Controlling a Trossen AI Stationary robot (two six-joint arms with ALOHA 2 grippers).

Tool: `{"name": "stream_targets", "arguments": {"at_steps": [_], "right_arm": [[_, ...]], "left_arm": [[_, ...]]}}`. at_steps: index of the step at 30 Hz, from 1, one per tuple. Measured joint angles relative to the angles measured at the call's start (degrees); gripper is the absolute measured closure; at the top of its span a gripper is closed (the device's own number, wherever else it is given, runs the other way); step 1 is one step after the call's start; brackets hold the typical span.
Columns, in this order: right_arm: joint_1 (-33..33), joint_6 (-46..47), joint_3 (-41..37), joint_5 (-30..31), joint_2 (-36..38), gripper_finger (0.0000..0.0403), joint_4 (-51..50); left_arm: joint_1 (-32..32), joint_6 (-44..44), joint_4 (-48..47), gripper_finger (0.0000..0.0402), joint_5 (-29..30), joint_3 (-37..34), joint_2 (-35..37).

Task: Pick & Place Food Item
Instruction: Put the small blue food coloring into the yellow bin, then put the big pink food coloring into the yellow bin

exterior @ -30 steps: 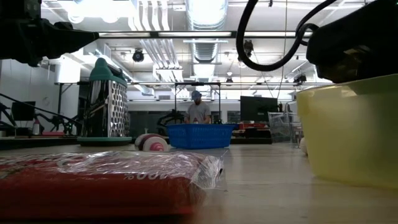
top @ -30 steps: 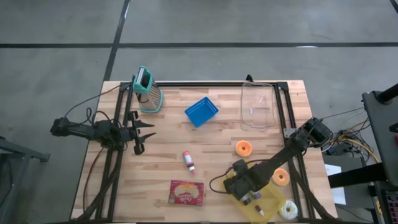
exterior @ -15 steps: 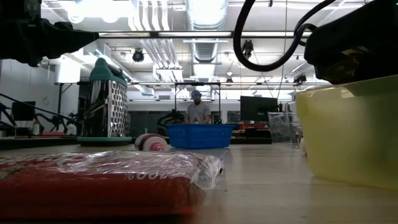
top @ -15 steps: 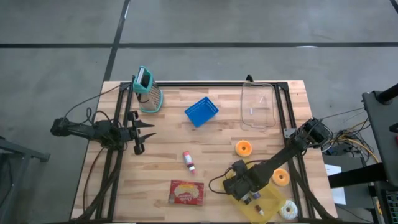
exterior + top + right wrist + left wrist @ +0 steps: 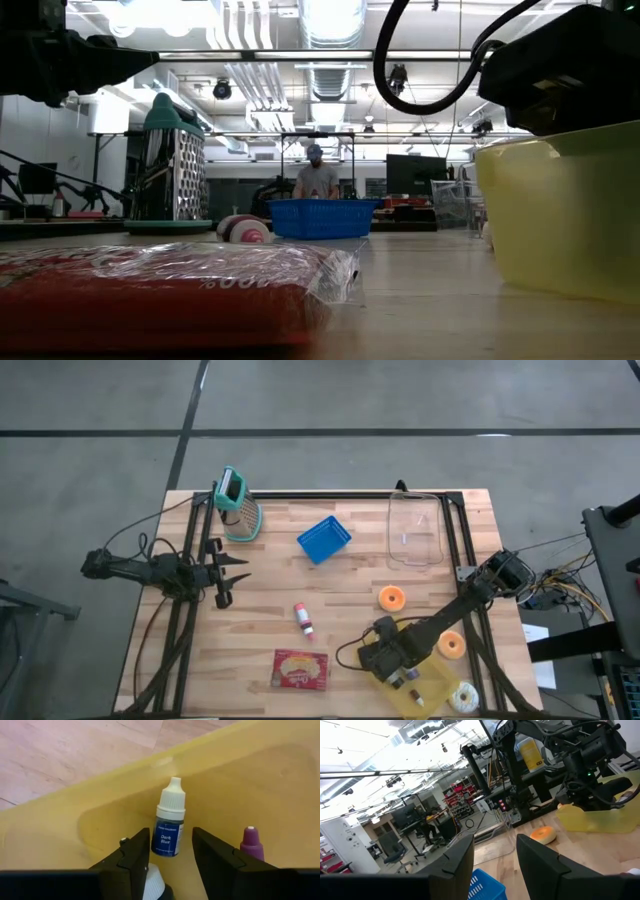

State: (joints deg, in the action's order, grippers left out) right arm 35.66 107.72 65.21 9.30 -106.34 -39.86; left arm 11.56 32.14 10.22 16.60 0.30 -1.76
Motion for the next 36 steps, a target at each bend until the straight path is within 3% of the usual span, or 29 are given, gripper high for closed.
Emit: {"name": "stream_targets", "arguments": {"at_steps": [10,24,36], "right_arm": [[0.02,-0.11,0.02,-0.04,0.02,0.0222,0.2],[0.07,0.31,0.02,1.14,0.23,0.022,0.57],[0.07,0.11,0.02,1.65,10.02,0.022,-0.83]], "left_arm": [[0.0,0.01,0.0,0.025,0.01,0.02,0.01],[0.0,0.0,0.0,0.025,0.0,0.0,0.0],[0.01,0.02,0.0,0.025,0.0,0.0,0.0]]}}
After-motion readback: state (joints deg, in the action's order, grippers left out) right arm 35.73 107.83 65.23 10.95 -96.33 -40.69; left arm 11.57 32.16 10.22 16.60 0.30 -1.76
